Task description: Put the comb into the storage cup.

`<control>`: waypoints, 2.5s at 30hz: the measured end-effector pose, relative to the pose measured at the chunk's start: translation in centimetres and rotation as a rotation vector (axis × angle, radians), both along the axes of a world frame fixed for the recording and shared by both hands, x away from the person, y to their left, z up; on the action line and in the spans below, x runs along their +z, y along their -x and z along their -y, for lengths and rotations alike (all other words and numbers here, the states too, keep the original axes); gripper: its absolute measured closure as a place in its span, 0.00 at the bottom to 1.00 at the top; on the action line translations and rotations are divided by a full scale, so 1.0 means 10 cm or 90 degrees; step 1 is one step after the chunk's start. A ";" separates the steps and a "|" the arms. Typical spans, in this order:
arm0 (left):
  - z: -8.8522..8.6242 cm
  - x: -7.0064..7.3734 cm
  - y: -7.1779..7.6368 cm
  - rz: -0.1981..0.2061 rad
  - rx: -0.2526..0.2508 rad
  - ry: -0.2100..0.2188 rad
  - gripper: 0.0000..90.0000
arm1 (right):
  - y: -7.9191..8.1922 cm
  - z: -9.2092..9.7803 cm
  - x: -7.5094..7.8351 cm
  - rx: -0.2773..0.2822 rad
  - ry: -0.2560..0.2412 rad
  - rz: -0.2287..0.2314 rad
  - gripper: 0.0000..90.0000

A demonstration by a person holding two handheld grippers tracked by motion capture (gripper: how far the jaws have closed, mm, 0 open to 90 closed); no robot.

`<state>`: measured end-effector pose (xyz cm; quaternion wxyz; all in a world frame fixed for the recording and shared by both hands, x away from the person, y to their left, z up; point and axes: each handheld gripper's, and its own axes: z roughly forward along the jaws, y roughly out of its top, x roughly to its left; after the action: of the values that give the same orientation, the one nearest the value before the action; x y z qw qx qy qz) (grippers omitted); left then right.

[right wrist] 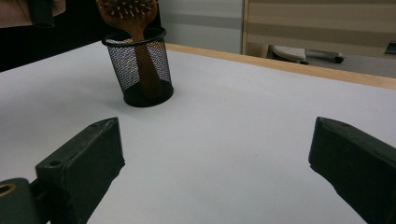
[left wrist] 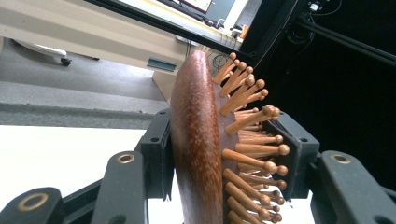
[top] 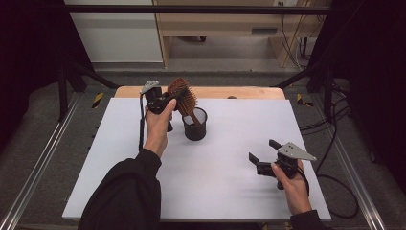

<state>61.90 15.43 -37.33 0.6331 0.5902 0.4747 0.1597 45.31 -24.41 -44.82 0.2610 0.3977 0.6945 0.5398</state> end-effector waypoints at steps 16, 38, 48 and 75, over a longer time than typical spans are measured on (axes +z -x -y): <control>-0.09 -0.04 -0.04 -0.013 -0.004 0.000 0.51 | -0.01 -0.02 -0.01 0.006 0.004 -0.007 0.04; -0.11 -0.06 -0.06 -0.018 -0.003 0.012 0.50 | 0.00 -0.03 -0.02 0.013 0.005 -0.014 0.04; -0.11 -0.06 -0.06 -0.014 -0.001 0.004 0.49 | -0.01 -0.03 -0.02 0.014 0.006 -0.014 0.04; -0.13 -0.01 -0.03 0.027 0.020 -0.026 0.26 | -0.01 -0.04 -0.02 0.018 0.007 -0.017 0.04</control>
<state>62.21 16.69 -37.47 0.6283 0.5921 0.4667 0.1920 45.39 -24.03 -45.06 0.2462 0.3934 0.7062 0.5347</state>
